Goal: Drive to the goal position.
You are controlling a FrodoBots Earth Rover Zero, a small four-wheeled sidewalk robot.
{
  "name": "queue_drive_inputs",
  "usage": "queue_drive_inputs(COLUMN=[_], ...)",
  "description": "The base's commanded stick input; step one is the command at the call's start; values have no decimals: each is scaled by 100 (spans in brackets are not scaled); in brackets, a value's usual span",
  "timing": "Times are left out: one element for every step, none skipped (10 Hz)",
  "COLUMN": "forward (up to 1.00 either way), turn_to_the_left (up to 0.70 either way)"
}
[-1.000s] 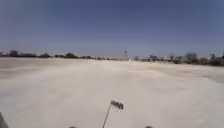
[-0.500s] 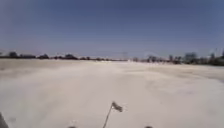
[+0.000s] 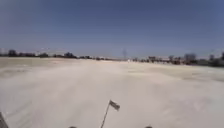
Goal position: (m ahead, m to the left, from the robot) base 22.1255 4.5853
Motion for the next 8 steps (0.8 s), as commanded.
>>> queue_drive_inputs(forward=[70, 70, 70, 70, 70, 70, 70, 70], turn_to_the_left=[0, 0, 0, 0, 0, 0, 0, 0])
